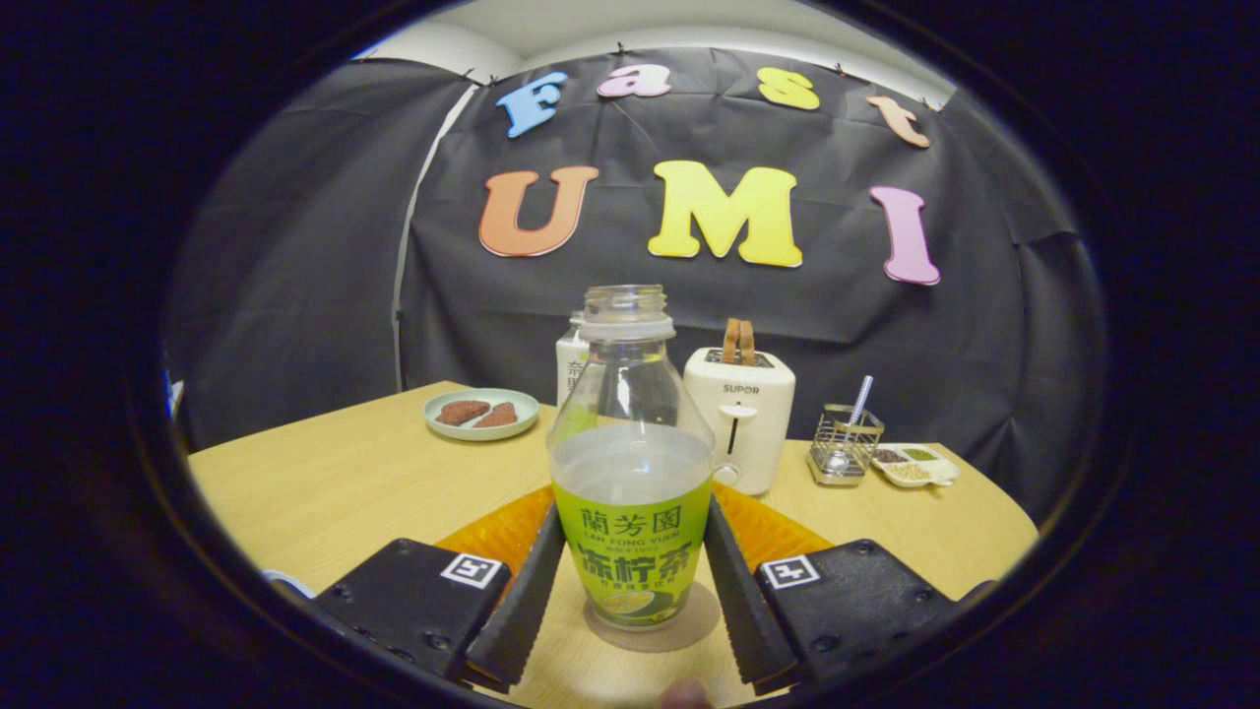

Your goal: Take the bottle from table, then pour the juice into the cup, finally place the bottle on the coaster

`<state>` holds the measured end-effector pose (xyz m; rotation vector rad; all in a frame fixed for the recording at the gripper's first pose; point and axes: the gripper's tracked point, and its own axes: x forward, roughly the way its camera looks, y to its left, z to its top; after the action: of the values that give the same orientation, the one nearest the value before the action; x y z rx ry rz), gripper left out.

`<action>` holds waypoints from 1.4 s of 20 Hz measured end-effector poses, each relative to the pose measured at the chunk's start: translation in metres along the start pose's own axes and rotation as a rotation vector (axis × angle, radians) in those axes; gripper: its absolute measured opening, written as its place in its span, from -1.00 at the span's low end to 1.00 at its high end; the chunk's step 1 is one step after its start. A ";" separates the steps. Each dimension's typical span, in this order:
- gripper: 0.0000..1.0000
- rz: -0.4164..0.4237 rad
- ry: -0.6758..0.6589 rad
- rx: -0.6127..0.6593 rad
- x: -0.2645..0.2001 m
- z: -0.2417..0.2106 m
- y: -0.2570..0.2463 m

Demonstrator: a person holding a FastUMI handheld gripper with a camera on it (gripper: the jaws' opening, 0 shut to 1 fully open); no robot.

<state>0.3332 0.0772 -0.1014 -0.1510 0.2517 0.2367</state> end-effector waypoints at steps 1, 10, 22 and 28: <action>0.63 -0.008 0.000 -0.003 0.000 -0.001 -0.002; 0.67 -0.015 0.016 0.052 0.012 -0.015 -0.009; 1.00 -0.018 -0.010 0.200 -0.046 0.000 -0.014; 1.00 -0.130 -0.076 0.191 -0.108 0.018 -0.036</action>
<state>0.2449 0.0228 -0.0516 0.0311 0.1868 0.0878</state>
